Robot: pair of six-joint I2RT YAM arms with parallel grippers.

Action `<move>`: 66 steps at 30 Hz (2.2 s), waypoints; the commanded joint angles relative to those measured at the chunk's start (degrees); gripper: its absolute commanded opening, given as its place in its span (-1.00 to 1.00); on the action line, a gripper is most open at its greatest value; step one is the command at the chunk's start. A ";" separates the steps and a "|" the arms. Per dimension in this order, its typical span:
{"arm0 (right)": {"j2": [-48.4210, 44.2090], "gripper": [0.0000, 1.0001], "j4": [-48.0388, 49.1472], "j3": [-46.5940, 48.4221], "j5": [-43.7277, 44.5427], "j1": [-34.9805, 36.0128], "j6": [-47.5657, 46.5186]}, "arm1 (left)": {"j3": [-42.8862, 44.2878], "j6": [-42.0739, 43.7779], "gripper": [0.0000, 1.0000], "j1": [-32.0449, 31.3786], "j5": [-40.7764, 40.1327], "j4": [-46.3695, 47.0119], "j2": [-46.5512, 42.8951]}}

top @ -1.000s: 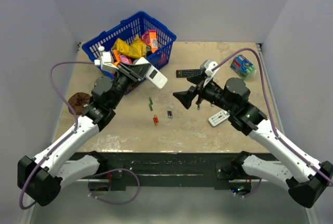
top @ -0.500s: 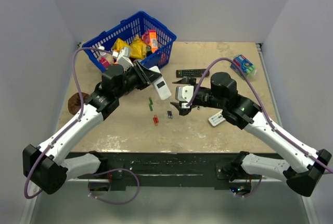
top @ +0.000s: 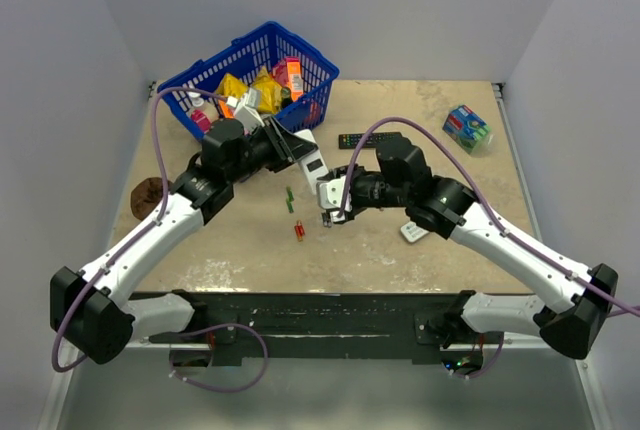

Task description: Load the batteries into the remote control

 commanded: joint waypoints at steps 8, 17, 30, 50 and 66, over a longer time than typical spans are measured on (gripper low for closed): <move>-0.31 -0.17 3.38 -0.54 6.64 0.75 -3.19 | 2.48 -2.95 -1.00 0.25 1.95 4.24 0.51; 0.22 -0.19 3.82 -1.86 7.87 0.75 -3.10 | 2.83 -3.47 -1.00 0.25 1.95 4.33 0.50; 3.11 -0.24 2.68 -2.29 13.67 3.91 -4.86 | 1.16 -8.31 -1.00 0.33 2.13 6.96 -0.37; 9.53 -0.73 1.54 -1.94 23.95 8.57 -7.50 | 0.54 -12.26 -1.00 0.25 5.20 11.36 -0.72; 4.00 -0.08 5.14 -3.09 23.69 8.66 -0.11 | 0.72 -6.64 -1.00 0.25 -2.88 4.24 -1.08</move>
